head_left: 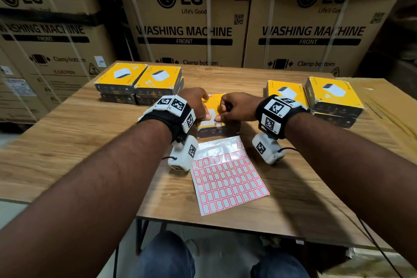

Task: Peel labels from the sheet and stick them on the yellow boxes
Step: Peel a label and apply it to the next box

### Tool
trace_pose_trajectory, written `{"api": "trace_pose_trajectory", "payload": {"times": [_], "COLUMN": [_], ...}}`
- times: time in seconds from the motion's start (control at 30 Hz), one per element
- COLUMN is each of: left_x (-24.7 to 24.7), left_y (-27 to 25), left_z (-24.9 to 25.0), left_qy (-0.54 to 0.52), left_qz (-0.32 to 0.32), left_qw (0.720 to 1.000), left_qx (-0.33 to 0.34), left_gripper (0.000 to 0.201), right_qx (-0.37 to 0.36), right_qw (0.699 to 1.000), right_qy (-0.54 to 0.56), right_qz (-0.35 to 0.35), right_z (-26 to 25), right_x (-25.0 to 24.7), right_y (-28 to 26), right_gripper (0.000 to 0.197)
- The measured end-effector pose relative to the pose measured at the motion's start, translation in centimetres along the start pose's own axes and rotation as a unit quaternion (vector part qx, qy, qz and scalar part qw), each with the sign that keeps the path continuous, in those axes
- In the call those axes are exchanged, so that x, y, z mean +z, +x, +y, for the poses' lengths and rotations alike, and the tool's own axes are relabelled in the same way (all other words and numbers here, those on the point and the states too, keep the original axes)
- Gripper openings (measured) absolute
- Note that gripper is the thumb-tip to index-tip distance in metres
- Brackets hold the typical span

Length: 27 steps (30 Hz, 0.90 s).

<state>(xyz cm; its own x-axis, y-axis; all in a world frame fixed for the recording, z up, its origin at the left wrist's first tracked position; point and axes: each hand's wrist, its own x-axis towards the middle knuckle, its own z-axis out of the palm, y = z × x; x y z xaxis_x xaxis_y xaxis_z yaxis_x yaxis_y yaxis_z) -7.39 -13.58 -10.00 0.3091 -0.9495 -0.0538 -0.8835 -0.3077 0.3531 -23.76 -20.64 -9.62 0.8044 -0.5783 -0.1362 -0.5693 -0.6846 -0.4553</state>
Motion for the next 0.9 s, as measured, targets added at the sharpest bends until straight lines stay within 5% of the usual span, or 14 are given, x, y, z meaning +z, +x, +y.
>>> {"api": "trace_pose_trajectory", "payload": {"times": [0.73,0.9], "left_x": [0.3,0.2], "left_y": [-1.2,-1.6], "left_z": [-0.5,-0.8], "left_qy": [-0.04,-0.055], "left_qz": [-0.009,-0.027], "left_qw": [0.999,0.998], "left_qx": [0.025,0.021], "left_gripper": [0.052,0.056], "right_qx": [0.036,0.009], "right_qw": [0.999,1.0], "right_qy": [-0.014,-0.011], "right_qz": [0.004,-0.025], "right_z": [-0.8,-0.6], "right_x": [0.3,0.4], "right_y": [-0.6,-1.1], "right_gripper": [0.026,0.052]}}
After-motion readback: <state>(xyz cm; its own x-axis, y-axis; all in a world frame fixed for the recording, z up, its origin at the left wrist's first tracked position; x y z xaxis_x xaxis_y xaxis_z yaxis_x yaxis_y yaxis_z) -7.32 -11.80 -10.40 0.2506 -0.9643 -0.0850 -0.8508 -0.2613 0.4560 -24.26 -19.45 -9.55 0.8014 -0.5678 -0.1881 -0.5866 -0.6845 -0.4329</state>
